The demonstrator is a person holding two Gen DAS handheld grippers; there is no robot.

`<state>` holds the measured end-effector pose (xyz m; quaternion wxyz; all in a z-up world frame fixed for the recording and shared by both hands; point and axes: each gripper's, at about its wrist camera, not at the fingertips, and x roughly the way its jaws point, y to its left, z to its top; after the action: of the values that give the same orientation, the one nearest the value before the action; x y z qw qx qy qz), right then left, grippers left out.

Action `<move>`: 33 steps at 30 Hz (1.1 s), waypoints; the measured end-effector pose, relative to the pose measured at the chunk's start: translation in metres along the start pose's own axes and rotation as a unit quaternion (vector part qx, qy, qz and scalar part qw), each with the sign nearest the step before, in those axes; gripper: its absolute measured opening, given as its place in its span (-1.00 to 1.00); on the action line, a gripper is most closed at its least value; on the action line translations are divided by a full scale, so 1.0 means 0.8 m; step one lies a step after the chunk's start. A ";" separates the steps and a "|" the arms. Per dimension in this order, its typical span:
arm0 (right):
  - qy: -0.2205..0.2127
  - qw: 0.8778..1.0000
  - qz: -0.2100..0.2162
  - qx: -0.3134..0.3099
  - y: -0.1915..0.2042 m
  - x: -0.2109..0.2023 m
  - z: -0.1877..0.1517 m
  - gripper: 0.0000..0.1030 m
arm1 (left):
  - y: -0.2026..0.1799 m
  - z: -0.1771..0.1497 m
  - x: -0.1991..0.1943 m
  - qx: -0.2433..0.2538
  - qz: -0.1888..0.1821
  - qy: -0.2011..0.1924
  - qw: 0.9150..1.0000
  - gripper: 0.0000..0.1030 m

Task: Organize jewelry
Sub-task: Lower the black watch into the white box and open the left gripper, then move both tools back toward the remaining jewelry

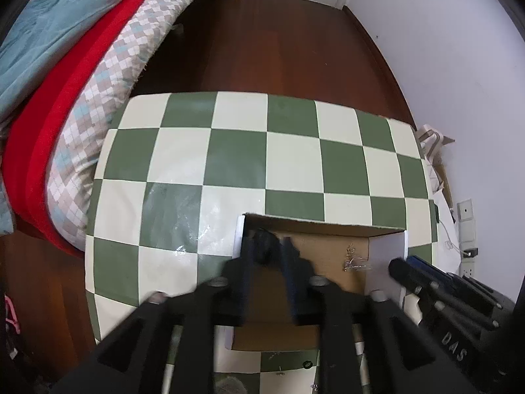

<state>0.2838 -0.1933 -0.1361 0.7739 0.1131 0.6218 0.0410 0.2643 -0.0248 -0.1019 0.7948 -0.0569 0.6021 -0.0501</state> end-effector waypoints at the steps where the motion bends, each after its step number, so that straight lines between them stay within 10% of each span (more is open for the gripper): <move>1: -0.002 1.000 -0.004 0.000 -0.001 -0.002 -0.002 -0.22 | 0.001 0.000 -0.003 0.000 0.002 -0.005 1.000 0.11; 3: -0.006 1.000 -0.010 0.000 -0.002 -0.006 -0.005 -0.02 | 0.003 -0.001 -0.012 0.002 0.008 -0.018 1.000 0.76; 6: -0.010 0.999 -0.030 -0.007 -0.001 -0.012 -0.012 0.06 | 0.005 -0.004 -0.022 0.006 0.022 -0.028 0.999 0.83; 12: -0.015 0.994 -0.103 -0.037 0.008 -0.014 -0.036 0.88 | 0.013 -0.023 -0.040 0.021 0.077 -0.076 0.994 0.98; 33: -0.119 0.982 -0.143 -0.041 0.035 -0.091 -0.126 1.00 | 0.026 -0.118 -0.127 0.032 0.125 -0.171 0.977 0.99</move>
<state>0.1719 -0.1688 -0.0808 0.8441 -0.0046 0.5330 -0.0578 0.1462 0.0077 -0.0334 0.8876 0.0370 0.4574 0.0407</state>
